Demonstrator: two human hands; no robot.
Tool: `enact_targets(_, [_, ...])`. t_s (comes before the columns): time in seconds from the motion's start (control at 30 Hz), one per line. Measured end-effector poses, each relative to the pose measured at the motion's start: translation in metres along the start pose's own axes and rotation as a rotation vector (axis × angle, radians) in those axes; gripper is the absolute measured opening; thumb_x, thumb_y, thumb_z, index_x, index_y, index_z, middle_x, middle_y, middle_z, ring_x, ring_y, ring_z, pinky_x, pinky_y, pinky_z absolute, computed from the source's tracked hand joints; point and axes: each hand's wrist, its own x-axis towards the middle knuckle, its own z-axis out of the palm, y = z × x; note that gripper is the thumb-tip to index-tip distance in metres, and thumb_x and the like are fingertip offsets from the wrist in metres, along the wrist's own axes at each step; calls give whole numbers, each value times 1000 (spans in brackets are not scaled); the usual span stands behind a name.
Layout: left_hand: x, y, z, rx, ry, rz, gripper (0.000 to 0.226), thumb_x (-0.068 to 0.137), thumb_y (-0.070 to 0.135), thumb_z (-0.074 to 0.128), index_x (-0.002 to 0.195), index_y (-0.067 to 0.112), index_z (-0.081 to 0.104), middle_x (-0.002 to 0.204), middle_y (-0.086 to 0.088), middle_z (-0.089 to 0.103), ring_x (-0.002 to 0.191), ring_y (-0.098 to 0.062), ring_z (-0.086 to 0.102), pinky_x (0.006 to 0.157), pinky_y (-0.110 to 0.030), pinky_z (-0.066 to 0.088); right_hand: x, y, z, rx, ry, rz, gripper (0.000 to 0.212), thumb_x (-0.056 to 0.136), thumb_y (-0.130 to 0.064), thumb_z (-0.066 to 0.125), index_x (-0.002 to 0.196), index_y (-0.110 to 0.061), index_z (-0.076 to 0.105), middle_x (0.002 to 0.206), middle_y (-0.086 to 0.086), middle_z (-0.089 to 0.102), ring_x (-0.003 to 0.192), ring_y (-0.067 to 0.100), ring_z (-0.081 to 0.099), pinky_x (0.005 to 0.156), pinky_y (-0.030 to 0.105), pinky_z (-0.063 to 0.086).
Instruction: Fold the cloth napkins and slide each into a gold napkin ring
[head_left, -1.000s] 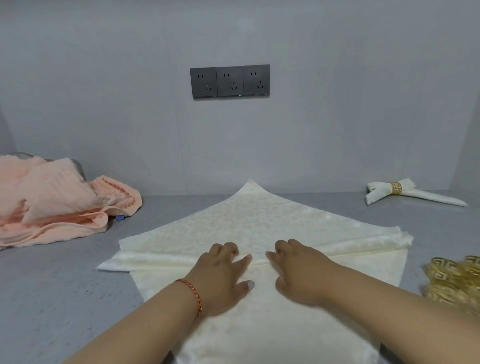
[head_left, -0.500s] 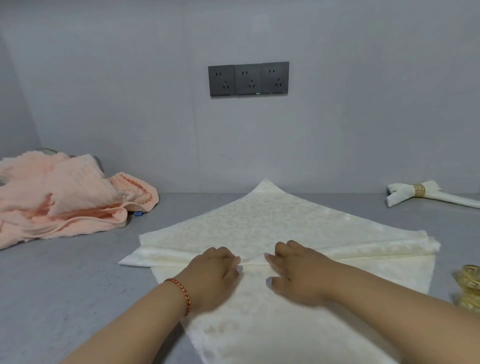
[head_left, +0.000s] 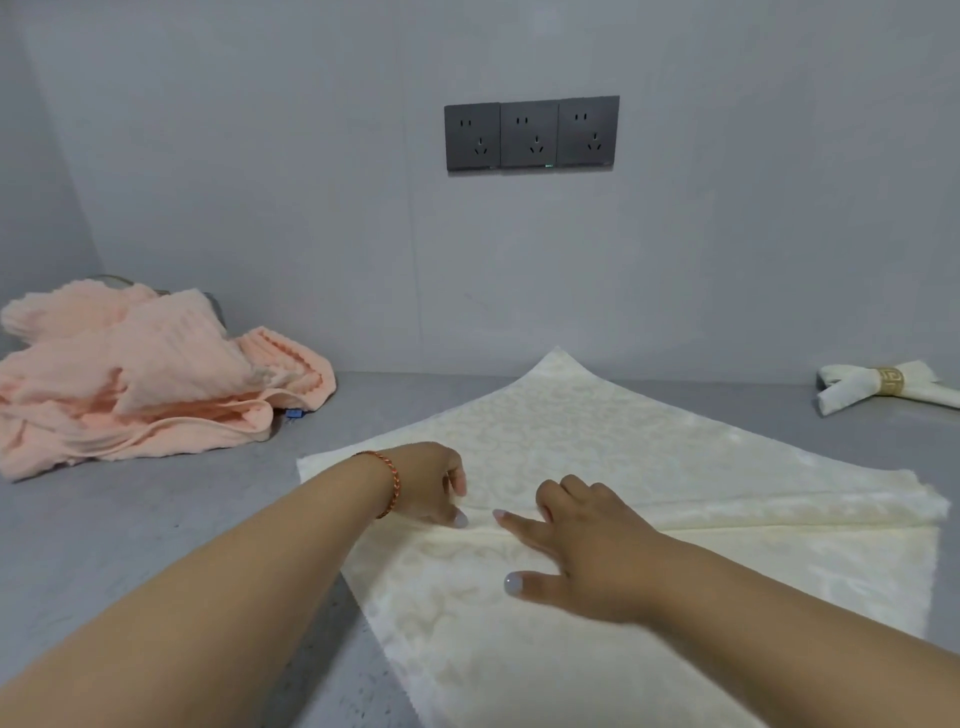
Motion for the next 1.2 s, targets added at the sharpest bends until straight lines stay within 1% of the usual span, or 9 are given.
enact_targets(0.2, [11,7,-17,152,-204,-40,21,80,45,72,90,30,62,80,15,57,78,-11,54,58,-22,41,2,0,1,1,26,-11,79,77,-80,6,149,-47,9,103,-9,20,96,11,15,95,32,24])
enact_targets(0.37, [14,-2,-8,-9,-149,48,25,79,33,75,80,33,50,80,14,52,70,-6,50,68,-25,43,1,0,0,-13,23,-7,80,75,-80,3,149,-48,9,102,-9,20,95,11,15,89,30,20])
enact_targets(0.57, [-3,2,-1,-28,-16,116,17,79,20,66,68,33,70,69,15,57,65,-4,53,70,-22,53,-1,-4,-2,-4,1,16,87,70,-81,-1,149,-46,12,107,-6,26,99,13,21,90,30,21])
enact_targets(0.7, [-7,17,-19,-28,-171,0,31,88,4,49,97,17,77,74,2,64,69,-13,57,73,-21,51,-2,-5,-6,-13,-33,25,90,69,-80,-1,150,-43,13,121,-1,34,113,18,27,98,33,23])
enact_targets(0.8, [-7,23,-31,-161,-435,-25,50,89,-17,29,120,-1,65,108,-22,68,88,-24,66,79,-20,57,2,-3,-8,32,-75,23,84,74,-79,1,149,-45,14,118,0,35,114,19,28,99,34,24])
enact_targets(0.87, [-6,23,-33,-140,-511,-1,44,90,-19,37,124,-4,60,115,-27,65,93,-26,68,75,-16,57,6,2,-12,106,-97,33,66,87,-74,10,148,-48,18,115,0,35,114,19,30,100,35,26])
enact_targets(1.03, [8,15,-25,-55,-406,63,12,84,5,69,92,14,69,62,4,70,56,-10,66,69,-23,59,21,14,-21,427,-301,216,57,88,-72,19,139,-52,36,128,-1,39,126,21,32,109,41,26])
enact_targets(1.13, [14,11,-25,-2,-261,120,13,82,30,74,74,31,64,80,5,66,72,-14,61,76,-28,54,25,21,-35,527,-351,217,77,78,-77,21,129,-28,51,122,-1,48,119,22,43,104,41,32])
enact_targets(1.2, [19,11,-21,-182,-149,143,14,72,38,77,68,31,66,91,2,66,84,-15,60,84,-26,49,24,24,-45,612,-385,237,51,93,-65,23,115,-27,50,101,-10,50,102,16,46,97,35,34])
